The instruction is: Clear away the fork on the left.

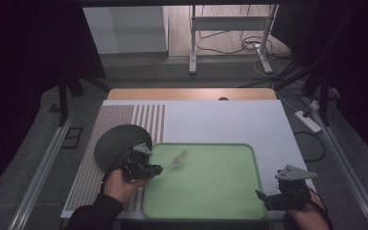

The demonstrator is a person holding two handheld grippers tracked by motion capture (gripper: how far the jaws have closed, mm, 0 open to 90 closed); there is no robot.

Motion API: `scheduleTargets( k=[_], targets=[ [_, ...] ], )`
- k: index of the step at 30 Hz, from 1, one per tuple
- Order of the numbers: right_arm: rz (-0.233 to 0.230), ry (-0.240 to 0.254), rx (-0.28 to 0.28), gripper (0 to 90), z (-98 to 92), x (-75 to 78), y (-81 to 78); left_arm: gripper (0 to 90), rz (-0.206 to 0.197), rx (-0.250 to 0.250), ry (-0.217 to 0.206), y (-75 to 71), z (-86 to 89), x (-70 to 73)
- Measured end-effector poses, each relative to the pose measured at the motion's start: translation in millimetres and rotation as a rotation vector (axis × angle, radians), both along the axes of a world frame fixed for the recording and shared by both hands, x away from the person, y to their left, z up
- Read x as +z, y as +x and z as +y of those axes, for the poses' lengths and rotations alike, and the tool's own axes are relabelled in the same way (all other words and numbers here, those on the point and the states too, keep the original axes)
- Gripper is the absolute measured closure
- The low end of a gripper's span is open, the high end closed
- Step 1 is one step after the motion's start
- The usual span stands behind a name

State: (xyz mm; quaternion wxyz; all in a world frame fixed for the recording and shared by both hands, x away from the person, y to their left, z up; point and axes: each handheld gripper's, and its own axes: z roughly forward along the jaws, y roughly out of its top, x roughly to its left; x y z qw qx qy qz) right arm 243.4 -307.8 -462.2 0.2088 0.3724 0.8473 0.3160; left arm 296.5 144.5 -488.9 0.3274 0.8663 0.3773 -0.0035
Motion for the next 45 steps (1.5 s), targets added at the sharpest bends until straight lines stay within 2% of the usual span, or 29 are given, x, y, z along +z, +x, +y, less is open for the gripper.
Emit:
scheduleTargets(
  k=[2,4,7,11,15,16,18,19,21,22,23,24,25,28,32,33,35,37,45],
  targets=[
    [0.0,-0.001,0.001,0.0,0.1,0.0,-0.1,83.7,0.006,-0.005,0.003,-1.6,-8.1,-2.2],
    [0.0,-0.001,0.002,0.0,0.2,0.0,-0.1,83.6,0.001,-0.006,0.033,-3.3,-16.0,-4.1],
    [0.0,-0.001,0.005,0.0,0.1,-0.1,-0.1,83.6,0.014,0.008,0.033,-4.8,-23.2,-9.1],
    [0.0,0.001,0.006,0.0,-0.3,0.1,-0.1,83.6,0.035,0.02,0.073,-8.8,-30.1,-17.9],
    [0.0,0.002,0.008,0.0,-0.2,0.1,-0.1,83.4,0.063,0.002,0.111,-14.3,-36.9,-27.2],
    [0.0,0.002,0.01,0.0,-0.1,0.1,-0.1,82.1,0.073,-0.012,0.095,-16.3,-37.4,-27.7],
    [0.0,0.001,0.011,0.0,-0.1,0.1,-0.1,79.0,0.068,-0.023,0.091,-17.0,-37.8,-27.2],
    [0.0,0.003,0.01,0.0,-0.1,0.0,0.1,69.5,0.056,-0.022,0.097,-17.3,-38.6,-26.1],
    [0.002,0.002,0.01,0.0,0.0,0.0,0.2,67.1,0.025,-0.031,0.096,-16.2,-39.2,-21.5],
    [0.002,-0.001,0.012,0.0,0.3,-0.1,0.3,73.3,-0.004,-0.051,0.085,-12.9,-41.0,-16.0],
    [0.002,-0.004,0.013,0.0,0.4,-0.1,0.4,79.8,-0.004,-0.051,0.085,-12.9,-41.0,-16.0],
    [0.003,-0.005,0.013,0.0,0.4,-0.2,0.5,87.8,-0.015,-0.084,0.068,-8.2,-46.0,-11.8],
    [0.004,-0.004,0.012,0.0,0.5,-0.2,0.7,88.9,-0.015,-0.084,0.068,-8.2,-46.0,-11.8],
    [0.005,-0.005,0.011,0.0,0.6,-0.4,0.9,89.0,-0.003,-0.127,0.077,-0.1,-60.2,-11.2],
    [0.005,-0.006,0.01,0.0,0.5,-0.5,0.9,89.0,0.029,-0.147,0.115,7.9,-73.4,-23.0],
    [0.006,-0.006,0.01,0.0,0.4,-0.4,0.9,89.0,0.035,-0.146,0.127,8.9,-74.0,-26.2],
    [0.006,-0.005,0.01,0.0,0.3,-0.4,0.7,89.0,0.051,-0.135,0.107,11.5,-69.9,-26.7],
    [0.006,-0.005,0.01,0.0,0.3,-0.4,0.7,89.0,0.038,-0.117,0.123,12.0,-66.3,-26.3],
    [0.005,-0.005,0.012,0.0,0.2,-0.3,0.6,89.0,0.062,-0.047,0.14,18.3,-45.0,-25.6]
  ],
)
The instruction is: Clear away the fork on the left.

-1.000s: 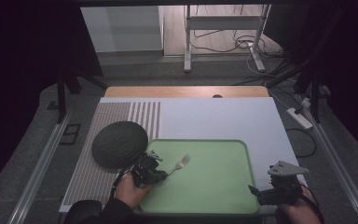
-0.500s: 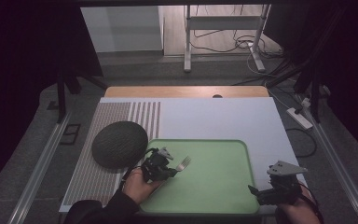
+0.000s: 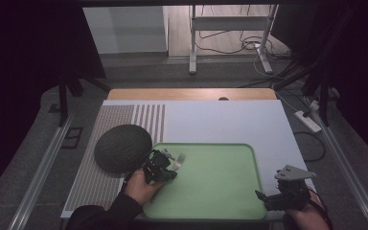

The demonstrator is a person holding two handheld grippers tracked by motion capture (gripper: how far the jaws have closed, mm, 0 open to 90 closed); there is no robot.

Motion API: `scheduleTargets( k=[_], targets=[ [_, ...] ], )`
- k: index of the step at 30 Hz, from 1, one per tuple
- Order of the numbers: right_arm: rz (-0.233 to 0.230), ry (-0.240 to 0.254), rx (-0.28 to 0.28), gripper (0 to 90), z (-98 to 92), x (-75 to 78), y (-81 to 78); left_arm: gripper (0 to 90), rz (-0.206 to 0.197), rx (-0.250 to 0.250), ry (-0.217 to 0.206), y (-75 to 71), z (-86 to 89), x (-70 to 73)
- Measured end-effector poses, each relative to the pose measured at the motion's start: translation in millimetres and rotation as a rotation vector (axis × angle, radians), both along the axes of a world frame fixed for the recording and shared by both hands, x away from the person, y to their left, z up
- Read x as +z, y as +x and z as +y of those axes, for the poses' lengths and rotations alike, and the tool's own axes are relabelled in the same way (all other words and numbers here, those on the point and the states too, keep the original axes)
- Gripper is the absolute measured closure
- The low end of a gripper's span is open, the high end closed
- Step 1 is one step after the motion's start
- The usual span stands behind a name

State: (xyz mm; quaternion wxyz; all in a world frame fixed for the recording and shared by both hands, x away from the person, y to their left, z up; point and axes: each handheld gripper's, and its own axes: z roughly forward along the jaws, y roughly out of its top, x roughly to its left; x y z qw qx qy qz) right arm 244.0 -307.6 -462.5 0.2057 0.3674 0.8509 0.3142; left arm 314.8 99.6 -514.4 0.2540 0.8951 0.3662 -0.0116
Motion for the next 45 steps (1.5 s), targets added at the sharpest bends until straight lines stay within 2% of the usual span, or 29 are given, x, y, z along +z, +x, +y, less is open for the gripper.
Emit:
scheduleTargets(
  k=[13,18,21,24,33,41,45],
  targets=[
    [0.0,-0.001,0.003,0.0,0.4,-0.1,0.2,88.1,0.03,0.092,0.03,6.8,34.5,1.1],
    [0.0,-0.003,0.003,0.0,0.6,-0.2,0.1,87.2,0.038,0.098,0.022,6.8,36.3,1.1],
    [0.0,-0.002,0.003,0.0,0.5,-0.2,0.2,83.3,0.058,0.096,-0.003,6.9,36.5,1.2],
    [0.0,0.001,0.004,0.0,0.3,-0.1,0.3,77.3,0.053,0.107,-0.03,6.4,37.8,4.5],
    [-0.001,-0.002,0.005,0.0,0.7,-0.2,0.4,54.4,-0.032,0.091,-0.096,3.0,44.2,14.0],
    [0.0,-0.004,0.005,0.0,0.8,-0.1,0.5,30.4,-0.072,0.089,-0.111,2.6,48.1,14.9],
    [0.0,-0.005,0.006,0.0,0.7,-0.1,0.5,20.2,-0.096,0.086,-0.105,1.8,49.6,15.8]
  ],
)
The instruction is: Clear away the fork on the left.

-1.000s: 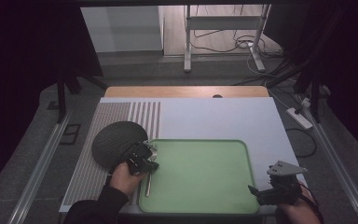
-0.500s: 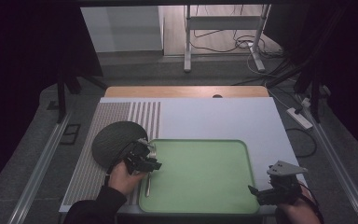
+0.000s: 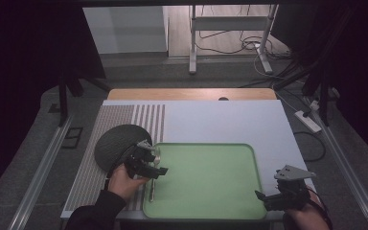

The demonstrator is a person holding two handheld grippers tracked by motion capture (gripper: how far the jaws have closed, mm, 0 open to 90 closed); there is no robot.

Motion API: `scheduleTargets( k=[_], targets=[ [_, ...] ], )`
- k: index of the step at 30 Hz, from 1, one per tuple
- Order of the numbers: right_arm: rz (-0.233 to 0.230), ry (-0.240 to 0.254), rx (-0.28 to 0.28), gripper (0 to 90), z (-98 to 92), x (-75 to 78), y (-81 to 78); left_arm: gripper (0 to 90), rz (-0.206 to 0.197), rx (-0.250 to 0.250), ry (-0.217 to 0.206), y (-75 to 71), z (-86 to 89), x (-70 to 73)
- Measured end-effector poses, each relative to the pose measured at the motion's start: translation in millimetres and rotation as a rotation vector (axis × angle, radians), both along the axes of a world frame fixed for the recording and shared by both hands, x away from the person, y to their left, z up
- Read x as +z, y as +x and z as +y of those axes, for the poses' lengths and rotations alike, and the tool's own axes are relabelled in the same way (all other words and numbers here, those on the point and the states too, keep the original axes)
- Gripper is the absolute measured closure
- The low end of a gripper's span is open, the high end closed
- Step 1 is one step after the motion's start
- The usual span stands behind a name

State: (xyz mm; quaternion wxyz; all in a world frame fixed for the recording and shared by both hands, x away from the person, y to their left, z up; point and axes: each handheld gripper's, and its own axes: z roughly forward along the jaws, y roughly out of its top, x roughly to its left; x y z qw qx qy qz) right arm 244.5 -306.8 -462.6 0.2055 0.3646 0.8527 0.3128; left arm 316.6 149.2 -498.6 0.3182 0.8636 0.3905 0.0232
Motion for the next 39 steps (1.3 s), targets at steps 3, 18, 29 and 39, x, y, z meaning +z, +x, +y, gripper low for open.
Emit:
scheduleTargets(
  k=[3,18,29,39],
  targets=[
    [0.0,0.0,0.0,0.0,0.0,0.0,0.0,15.4,-0.003,0.001,-0.01,-0.4,1.4,0.7],
    [0.0,-0.002,0.0,0.0,0.2,-0.1,-0.1,4.4,0.01,0.004,-0.073,-1.4,16.7,6.5],
    [0.001,-0.001,-0.001,0.0,0.2,-0.1,0.1,0.5,-0.022,0.007,-0.086,-4.7,30.1,9.5],
    [0.001,0.007,-0.006,0.0,-0.2,0.0,0.3,0.2,-0.039,0.006,-0.079,-9.7,38.6,9.7]
  ],
)
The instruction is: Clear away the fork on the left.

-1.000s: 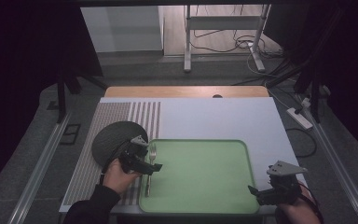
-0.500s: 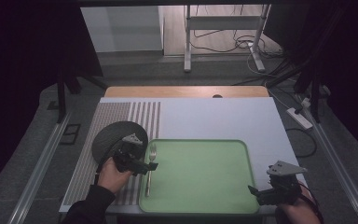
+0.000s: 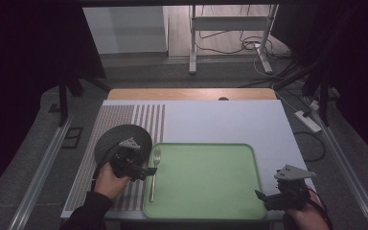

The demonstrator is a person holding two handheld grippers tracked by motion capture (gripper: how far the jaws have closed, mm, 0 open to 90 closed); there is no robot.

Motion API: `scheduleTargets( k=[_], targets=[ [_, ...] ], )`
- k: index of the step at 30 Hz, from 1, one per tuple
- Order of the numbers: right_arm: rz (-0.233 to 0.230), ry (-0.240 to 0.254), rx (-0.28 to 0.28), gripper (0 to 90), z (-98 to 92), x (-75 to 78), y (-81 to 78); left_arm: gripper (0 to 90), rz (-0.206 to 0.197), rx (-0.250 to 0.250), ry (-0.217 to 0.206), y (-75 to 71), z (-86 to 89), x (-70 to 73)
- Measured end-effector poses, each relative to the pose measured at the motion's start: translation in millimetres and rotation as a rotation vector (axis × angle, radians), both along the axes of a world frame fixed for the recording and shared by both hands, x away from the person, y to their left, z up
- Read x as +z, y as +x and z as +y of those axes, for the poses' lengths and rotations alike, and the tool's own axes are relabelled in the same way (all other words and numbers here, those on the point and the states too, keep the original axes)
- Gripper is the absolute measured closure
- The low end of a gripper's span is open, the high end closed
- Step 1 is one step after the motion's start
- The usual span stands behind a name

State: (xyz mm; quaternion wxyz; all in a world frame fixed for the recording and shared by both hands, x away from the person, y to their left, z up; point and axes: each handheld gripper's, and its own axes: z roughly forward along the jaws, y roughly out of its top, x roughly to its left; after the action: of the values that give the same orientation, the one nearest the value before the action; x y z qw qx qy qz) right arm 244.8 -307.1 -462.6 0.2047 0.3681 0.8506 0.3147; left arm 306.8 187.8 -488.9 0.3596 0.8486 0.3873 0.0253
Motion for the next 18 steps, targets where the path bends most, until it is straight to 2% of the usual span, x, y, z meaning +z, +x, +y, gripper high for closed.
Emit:
scheduleTargets(
  k=[4,8,18],
  targets=[
    [0.0,-0.001,-0.002,0.0,0.1,-0.1,0.0,0.1,-0.009,-0.001,-0.005,-2.7,3.5,0.3],
    [0.0,-0.002,-0.003,0.0,0.1,-0.1,0.0,0.0,-0.021,0.013,0.007,-5.0,7.6,0.4],
    [0.0,-0.003,-0.003,0.0,0.3,-0.1,0.0,0.0,-0.029,0.047,0.004,-10.5,18.3,-0.3]
  ],
)
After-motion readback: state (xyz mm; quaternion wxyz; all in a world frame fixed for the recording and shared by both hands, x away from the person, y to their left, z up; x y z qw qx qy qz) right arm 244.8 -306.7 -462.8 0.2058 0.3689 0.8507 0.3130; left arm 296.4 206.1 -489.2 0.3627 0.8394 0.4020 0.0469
